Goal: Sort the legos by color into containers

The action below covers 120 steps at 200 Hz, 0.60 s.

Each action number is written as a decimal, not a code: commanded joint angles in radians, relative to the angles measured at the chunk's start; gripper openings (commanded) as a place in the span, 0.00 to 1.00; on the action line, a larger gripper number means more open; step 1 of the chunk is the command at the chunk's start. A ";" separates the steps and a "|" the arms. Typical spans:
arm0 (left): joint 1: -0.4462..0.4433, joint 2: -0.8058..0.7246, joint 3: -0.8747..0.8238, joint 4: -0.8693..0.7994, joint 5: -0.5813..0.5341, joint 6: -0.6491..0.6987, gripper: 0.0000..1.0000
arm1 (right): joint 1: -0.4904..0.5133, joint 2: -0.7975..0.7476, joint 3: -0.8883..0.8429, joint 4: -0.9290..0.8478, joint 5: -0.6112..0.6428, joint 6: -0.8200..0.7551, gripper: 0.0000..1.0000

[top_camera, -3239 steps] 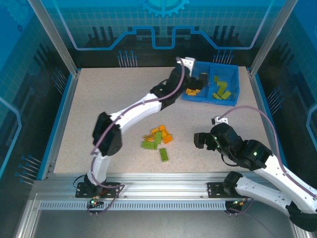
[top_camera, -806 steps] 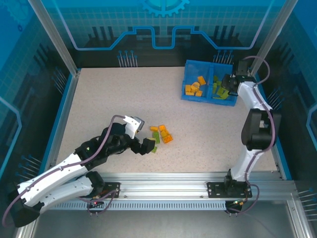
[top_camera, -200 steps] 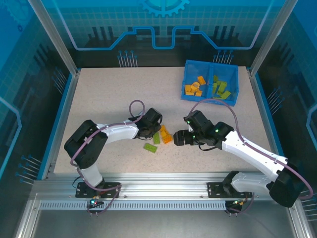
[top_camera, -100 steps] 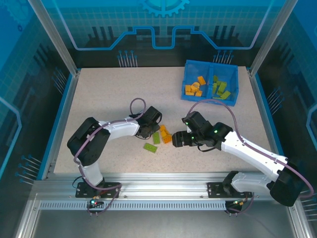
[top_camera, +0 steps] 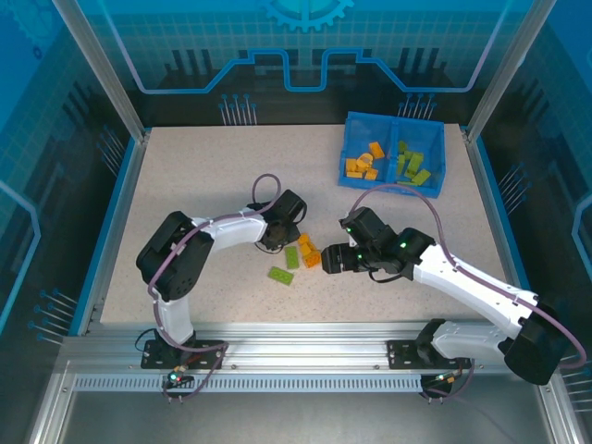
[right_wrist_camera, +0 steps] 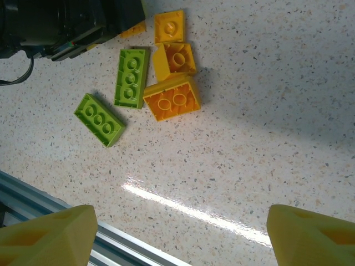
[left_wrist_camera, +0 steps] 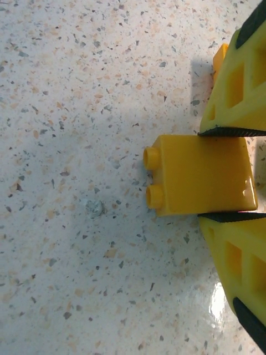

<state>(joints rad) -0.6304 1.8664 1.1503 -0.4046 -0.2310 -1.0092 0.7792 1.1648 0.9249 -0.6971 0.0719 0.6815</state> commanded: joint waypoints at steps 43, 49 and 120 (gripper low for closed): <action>0.000 -0.123 0.071 -0.033 0.026 0.290 0.33 | 0.013 -0.038 0.058 -0.016 -0.002 0.050 0.83; -0.007 -0.141 0.090 -0.033 0.033 0.329 0.33 | 0.013 -0.052 0.066 -0.016 0.007 0.062 0.83; -0.066 0.035 0.512 0.041 0.001 0.643 0.37 | -0.049 -0.272 0.084 -0.087 0.224 0.106 0.86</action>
<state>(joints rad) -0.7017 1.7775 1.5455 -0.4126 -0.2195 -0.5072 0.7620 0.9539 1.0019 -0.7189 0.1974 0.7544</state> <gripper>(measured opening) 0.366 0.857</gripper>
